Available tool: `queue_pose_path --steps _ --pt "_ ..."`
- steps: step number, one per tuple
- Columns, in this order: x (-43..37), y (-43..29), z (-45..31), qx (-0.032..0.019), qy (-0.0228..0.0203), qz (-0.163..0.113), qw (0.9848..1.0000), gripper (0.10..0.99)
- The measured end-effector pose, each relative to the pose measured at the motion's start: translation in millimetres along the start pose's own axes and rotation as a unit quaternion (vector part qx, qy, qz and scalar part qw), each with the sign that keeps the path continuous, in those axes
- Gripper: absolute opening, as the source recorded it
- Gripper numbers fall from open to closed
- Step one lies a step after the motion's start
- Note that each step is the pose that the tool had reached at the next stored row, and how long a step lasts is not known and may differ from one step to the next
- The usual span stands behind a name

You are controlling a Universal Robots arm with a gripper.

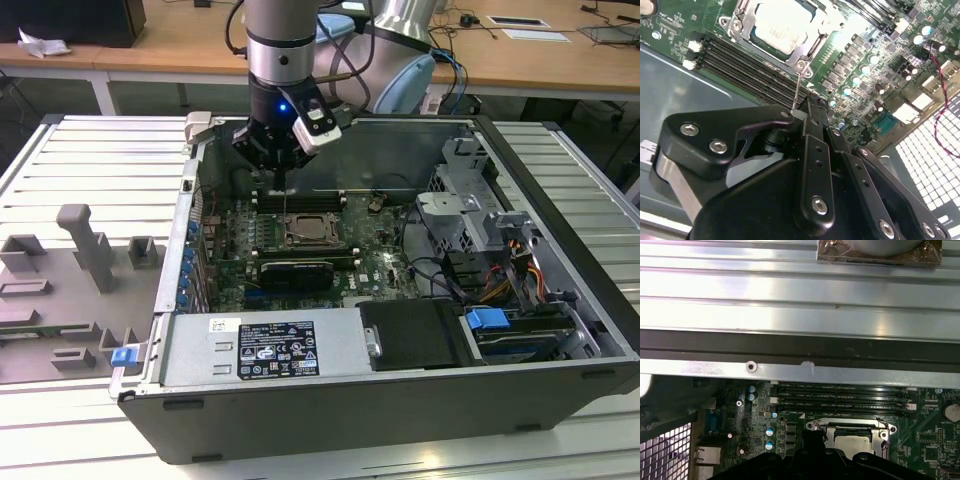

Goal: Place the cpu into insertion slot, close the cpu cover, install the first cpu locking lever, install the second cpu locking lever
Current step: 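Install the first cpu locking lever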

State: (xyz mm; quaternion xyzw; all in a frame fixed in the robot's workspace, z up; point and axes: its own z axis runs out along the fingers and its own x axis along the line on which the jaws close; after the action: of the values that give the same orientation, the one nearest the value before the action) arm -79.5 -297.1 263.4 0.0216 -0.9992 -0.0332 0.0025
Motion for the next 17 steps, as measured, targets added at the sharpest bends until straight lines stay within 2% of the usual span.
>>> queue_pose_path --steps 6,17 --pt "-8.0 -0.4 0.1 0.0 0.0 0.0 1.0 0.106" --pt "-13.6 -0.6 0.3 0.0 0.0 0.0 1.0 0.106"
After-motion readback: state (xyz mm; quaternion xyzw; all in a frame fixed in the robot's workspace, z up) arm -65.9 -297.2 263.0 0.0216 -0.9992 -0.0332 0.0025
